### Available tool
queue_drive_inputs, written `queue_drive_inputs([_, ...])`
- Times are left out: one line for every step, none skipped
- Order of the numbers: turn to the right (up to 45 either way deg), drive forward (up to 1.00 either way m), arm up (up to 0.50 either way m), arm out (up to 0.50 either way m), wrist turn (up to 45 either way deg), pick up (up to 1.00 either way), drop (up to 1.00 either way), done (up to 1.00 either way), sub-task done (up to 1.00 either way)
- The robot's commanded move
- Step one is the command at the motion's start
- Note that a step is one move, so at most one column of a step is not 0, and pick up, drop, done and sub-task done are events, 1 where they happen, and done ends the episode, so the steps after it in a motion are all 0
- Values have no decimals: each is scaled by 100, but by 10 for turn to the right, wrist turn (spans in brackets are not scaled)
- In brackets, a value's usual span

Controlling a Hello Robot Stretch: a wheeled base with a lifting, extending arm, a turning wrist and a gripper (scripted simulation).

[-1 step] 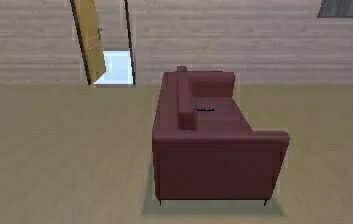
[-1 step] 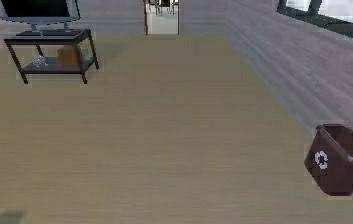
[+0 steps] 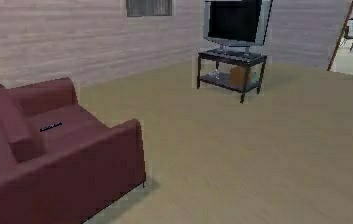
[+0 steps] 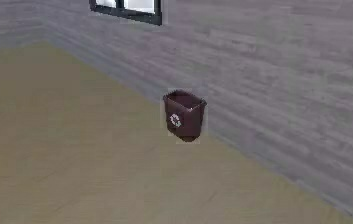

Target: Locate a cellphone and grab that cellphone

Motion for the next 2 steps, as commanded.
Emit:
queue_drive_inputs([390, 0, 0, 0, 0, 0, 0, 0, 0])
queue_drive_inputs([0, 100, 0, 0, 0, 0, 0, 0, 0])
